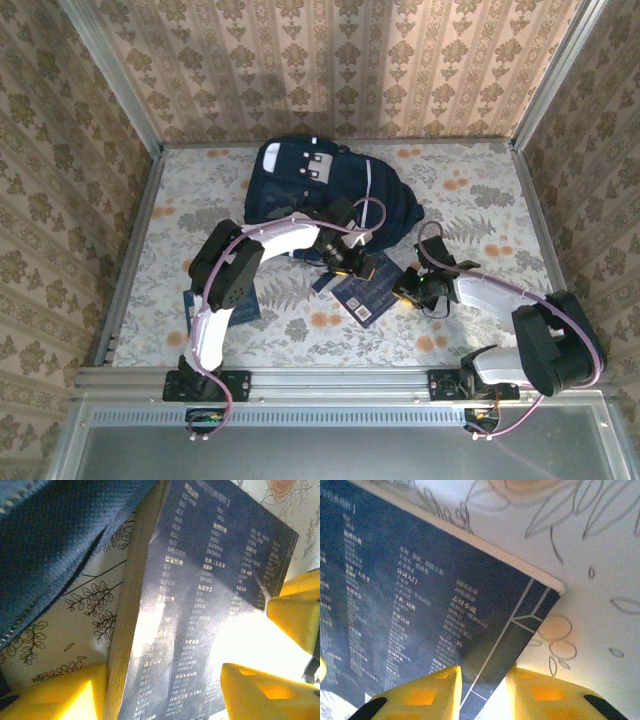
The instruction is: Pack the student bag
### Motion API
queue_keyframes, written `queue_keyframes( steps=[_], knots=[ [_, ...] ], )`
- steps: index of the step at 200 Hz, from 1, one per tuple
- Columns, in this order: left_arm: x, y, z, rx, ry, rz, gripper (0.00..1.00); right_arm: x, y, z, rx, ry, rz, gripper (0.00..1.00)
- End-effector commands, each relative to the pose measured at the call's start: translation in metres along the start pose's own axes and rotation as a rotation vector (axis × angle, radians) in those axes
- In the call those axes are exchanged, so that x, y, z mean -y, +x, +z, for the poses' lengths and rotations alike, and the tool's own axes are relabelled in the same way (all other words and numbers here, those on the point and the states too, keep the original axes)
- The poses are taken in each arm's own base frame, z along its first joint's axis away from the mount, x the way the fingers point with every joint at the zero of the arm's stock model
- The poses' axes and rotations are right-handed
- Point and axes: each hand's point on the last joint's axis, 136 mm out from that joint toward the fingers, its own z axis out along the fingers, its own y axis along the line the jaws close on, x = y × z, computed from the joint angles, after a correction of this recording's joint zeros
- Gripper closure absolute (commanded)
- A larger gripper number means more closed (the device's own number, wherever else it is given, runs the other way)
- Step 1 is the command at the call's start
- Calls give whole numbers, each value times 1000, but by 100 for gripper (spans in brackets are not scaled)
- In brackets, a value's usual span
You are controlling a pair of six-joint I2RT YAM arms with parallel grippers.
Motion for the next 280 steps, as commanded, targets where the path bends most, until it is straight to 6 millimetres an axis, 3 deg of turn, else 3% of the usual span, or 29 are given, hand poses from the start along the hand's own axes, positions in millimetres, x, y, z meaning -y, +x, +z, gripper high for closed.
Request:
queue_keyframes(
  steps=[1,28,64,83,117,145,191,215,233,262,280],
  knots=[
    [28,27,2,-90,113,-39,38,-32,-43,-7,135,-93,-49,67],
    [33,25,2,-77,151,-58,38,-20,-42,-12,137,-100,-13,59],
    [35,23,5,-75,175,-69,37,-8,-21,-15,121,-202,75,43],
    [38,20,6,-77,192,-69,37,-20,-14,-17,114,-337,98,43],
    [44,17,13,-98,225,-69,37,-18,-14,-13,123,-373,104,36],
    [47,17,17,-111,222,-60,37,-39,-11,-12,58,-478,65,36],
    [44,17,19,-108,209,-55,40,-64,-3,-38,42,-635,22,39],
    [46,16,16,-101,218,-51,45,-64,2,-51,68,-643,-7,40],
    [49,12,10,-80,250,-54,54,-56,4,-54,94,-609,-30,41],
    [61,-1,-16,-9,336,-65,69,-38,3,-51,130,-502,-42,42],
    [69,-7,-36,39,378,-59,78,-37,1,-56,158,-490,-57,41]
  ],
)
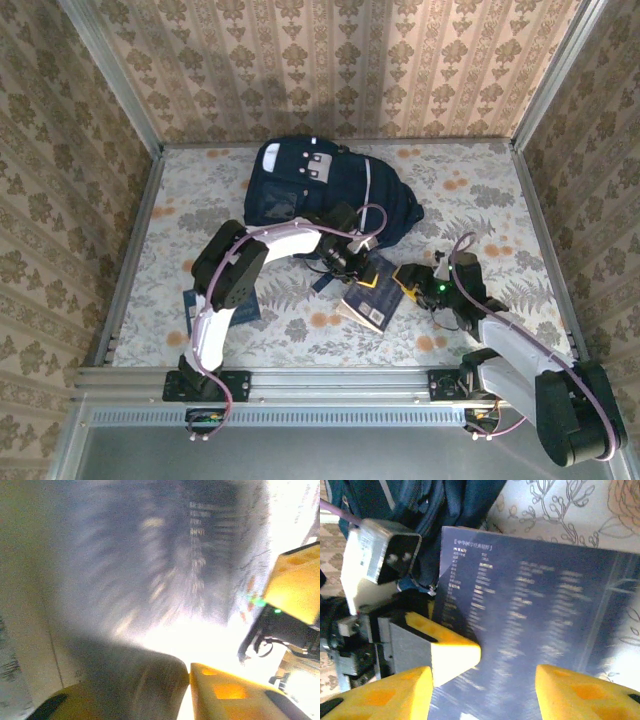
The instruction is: Pack the student bag
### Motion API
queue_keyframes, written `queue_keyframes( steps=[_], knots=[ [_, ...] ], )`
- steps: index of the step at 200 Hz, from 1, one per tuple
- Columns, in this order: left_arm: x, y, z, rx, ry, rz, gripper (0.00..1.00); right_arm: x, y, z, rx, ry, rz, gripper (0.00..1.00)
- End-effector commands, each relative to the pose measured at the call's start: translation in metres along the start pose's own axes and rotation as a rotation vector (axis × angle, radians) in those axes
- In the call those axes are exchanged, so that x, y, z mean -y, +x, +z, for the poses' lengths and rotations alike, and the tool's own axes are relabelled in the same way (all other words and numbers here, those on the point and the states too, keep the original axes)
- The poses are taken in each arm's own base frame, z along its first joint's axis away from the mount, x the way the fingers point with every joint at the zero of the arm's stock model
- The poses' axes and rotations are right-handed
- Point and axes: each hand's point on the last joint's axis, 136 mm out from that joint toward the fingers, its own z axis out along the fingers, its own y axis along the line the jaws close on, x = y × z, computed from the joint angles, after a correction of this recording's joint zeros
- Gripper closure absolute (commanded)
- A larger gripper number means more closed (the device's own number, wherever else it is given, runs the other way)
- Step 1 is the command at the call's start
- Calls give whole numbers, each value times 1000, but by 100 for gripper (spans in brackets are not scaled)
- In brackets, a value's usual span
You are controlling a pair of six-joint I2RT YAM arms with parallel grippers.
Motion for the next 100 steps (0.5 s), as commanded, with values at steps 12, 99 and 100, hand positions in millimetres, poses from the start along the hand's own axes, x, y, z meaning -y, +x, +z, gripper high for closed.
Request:
queue_keyframes(
  steps=[12,99,100],
  knots=[
    [53,-13,-46,115,165,76,88,-6,-1,-9,11,32,-70,39],
    [92,-20,-106,287,244,139,100,-15,-15,-38,138,72,-152,31],
    [92,-20,-107,289,245,140,100,-16,-15,-38,136,70,-152,31]
  ],
)
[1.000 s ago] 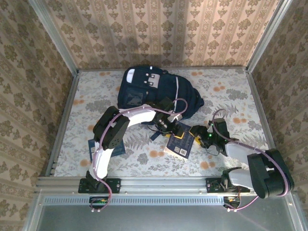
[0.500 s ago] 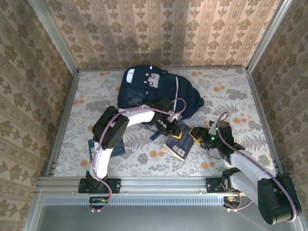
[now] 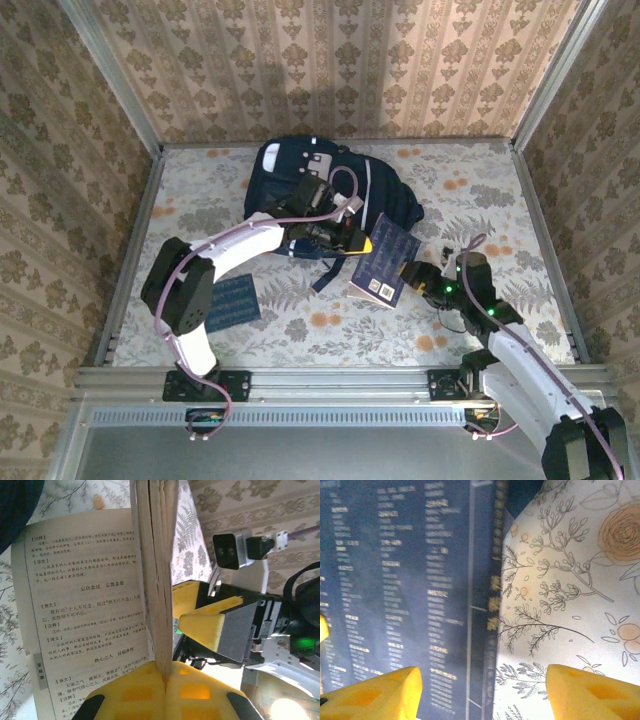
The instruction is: Pack the student bag
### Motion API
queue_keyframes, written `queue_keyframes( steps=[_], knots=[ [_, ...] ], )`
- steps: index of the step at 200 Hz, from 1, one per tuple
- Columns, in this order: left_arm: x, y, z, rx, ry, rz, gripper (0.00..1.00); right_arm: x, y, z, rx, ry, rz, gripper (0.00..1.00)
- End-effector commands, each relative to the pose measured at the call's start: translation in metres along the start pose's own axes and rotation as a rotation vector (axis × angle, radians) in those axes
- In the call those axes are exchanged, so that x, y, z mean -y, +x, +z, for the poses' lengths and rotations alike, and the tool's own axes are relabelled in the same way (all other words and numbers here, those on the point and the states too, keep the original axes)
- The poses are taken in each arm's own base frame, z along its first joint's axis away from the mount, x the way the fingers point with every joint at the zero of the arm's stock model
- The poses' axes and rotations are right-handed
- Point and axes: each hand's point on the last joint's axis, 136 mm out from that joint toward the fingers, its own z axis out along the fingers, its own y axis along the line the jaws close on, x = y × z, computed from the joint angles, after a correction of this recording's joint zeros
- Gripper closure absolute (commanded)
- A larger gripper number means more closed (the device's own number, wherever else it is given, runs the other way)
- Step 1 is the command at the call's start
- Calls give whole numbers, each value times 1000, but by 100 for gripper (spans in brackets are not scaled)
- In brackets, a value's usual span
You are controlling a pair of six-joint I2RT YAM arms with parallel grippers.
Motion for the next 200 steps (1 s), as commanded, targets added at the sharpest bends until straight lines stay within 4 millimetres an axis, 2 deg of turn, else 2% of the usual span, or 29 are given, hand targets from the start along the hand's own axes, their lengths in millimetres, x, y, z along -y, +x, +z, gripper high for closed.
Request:
queue_keyframes(
  steps=[1,37,69,110,126,142,153,162,176,191,200],
  knots=[
    [14,-1,-4,13,57,15,100,2,-4,-6,24,33,-28,31],
    [42,-5,-21,53,108,72,100,-28,-4,-5,-3,-159,-18,16],
    [58,-2,-31,68,140,102,100,-78,-17,-13,18,-410,-15,13],
    [75,-3,-41,106,186,123,100,-120,-29,-22,-12,-553,-26,14],
    [80,-4,-43,115,200,132,100,-132,-34,-26,5,-584,-27,24],
    [82,-4,-46,123,195,138,100,-135,-39,-31,36,-578,-28,55],
    [80,-5,-48,131,178,140,100,-136,-41,-34,57,-567,-41,73],
    [77,-5,-51,138,159,136,87,-137,-42,-37,70,-557,-58,86],
    [69,-6,-56,152,128,124,67,-141,-42,-42,82,-557,-88,100],
    [59,-7,-64,167,99,107,50,-147,-41,-48,88,-569,-131,100],
    [54,-7,-68,171,88,96,44,-151,-40,-53,91,-581,-156,100]
  ],
)
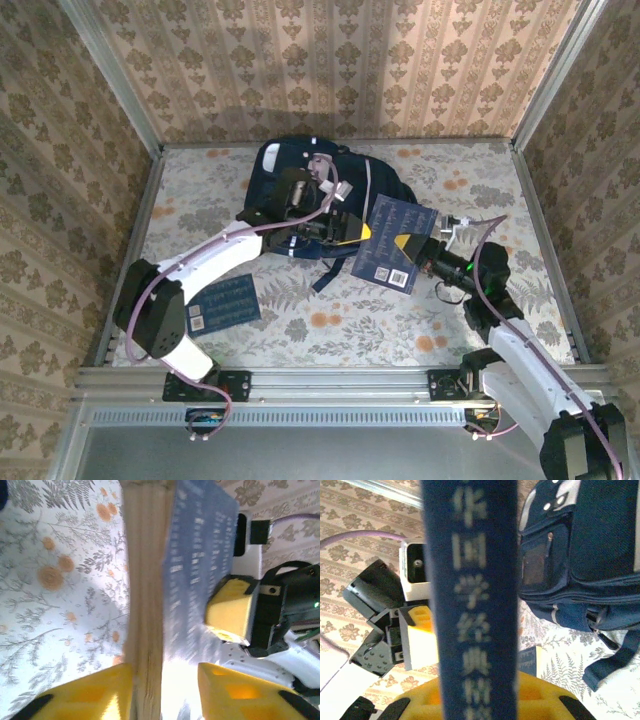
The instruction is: Pack the student bag
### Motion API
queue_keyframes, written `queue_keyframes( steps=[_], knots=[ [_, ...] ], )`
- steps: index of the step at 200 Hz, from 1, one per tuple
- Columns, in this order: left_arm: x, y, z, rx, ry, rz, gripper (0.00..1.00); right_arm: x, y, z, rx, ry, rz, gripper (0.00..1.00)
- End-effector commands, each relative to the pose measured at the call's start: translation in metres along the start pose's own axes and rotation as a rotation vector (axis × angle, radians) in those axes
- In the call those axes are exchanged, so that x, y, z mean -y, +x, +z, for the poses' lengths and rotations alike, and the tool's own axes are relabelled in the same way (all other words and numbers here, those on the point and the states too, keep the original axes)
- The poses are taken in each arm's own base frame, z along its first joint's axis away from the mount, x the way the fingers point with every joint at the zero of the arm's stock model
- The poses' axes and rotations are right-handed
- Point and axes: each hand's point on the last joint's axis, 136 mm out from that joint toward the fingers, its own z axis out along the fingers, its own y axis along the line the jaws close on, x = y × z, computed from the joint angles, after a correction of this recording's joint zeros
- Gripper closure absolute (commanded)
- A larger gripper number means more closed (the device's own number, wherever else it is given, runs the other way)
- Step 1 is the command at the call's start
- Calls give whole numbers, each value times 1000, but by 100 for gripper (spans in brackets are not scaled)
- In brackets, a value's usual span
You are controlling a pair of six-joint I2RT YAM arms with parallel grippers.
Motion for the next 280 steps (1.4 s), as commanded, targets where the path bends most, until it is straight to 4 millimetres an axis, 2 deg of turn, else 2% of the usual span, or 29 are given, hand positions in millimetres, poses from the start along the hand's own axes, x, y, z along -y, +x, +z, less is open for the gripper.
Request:
queue_keyframes(
  steps=[1,24,59,88,130,146,196,238,259,267,273,280],
  knots=[
    [0,-2,-21,33,-26,14,44,-23,-5,-3,7,-35,-94,100],
    [5,0,-27,20,23,21,35,-37,-2,-5,-17,-77,-144,100],
    [40,11,-28,-45,135,110,28,-66,3,-4,-71,-182,-183,100],
    [50,15,-32,-60,156,150,27,-85,10,-2,-117,-233,-212,100],
    [70,18,-32,-77,250,205,31,-96,22,3,-174,-269,-229,100],
    [75,19,-34,-81,283,228,38,-98,26,4,-189,-275,-235,100],
    [93,25,-37,-89,371,273,75,-99,27,6,-197,-276,-243,100],
    [113,28,-42,-82,430,328,100,-95,27,9,-197,-262,-248,100],
    [110,19,-47,-39,403,323,100,-88,24,10,-178,-222,-252,100],
    [107,14,-49,-14,388,314,100,-84,21,10,-158,-198,-257,83],
    [103,8,-51,11,372,304,100,-82,18,10,-138,-180,-260,64],
    [100,1,-54,47,353,291,100,-79,16,9,-119,-162,-258,48]
  ],
)
